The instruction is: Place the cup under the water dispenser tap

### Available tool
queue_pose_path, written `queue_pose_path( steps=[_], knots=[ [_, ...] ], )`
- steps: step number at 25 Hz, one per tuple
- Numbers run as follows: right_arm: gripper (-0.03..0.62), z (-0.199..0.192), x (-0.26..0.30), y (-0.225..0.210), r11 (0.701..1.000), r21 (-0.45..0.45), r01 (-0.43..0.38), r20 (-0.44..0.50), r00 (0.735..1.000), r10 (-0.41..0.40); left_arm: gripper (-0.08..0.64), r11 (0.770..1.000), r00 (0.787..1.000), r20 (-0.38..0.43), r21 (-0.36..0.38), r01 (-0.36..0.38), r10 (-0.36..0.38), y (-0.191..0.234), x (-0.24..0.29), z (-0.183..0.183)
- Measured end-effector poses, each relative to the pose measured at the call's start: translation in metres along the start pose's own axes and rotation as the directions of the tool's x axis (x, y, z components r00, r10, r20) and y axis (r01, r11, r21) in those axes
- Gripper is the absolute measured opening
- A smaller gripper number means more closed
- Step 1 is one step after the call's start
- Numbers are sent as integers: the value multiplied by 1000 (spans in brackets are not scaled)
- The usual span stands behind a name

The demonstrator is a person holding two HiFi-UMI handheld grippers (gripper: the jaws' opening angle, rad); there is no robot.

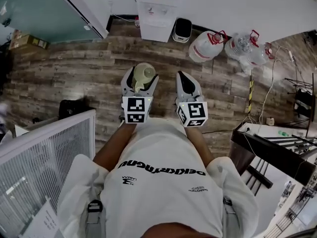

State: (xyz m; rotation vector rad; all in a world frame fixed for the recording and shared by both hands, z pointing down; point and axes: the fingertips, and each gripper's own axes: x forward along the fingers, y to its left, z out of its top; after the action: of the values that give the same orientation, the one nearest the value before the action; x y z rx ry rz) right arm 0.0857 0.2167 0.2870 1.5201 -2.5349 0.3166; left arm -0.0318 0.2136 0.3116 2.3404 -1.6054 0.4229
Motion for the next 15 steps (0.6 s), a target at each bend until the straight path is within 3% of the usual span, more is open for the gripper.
queue_pose_path(
  steps=[6, 15],
  knots=[
    [-2, 35, 83, 8, 999, -30, 13, -15, 1000, -14, 371, 998, 998, -16, 23, 58, -58, 56, 56, 29],
    [-2, 56, 176, 4, 998, -36, 55, -58, 997, -57, 371, 984, 994, -45, 138, 109, -103, 114, 116, 45]
  ],
)
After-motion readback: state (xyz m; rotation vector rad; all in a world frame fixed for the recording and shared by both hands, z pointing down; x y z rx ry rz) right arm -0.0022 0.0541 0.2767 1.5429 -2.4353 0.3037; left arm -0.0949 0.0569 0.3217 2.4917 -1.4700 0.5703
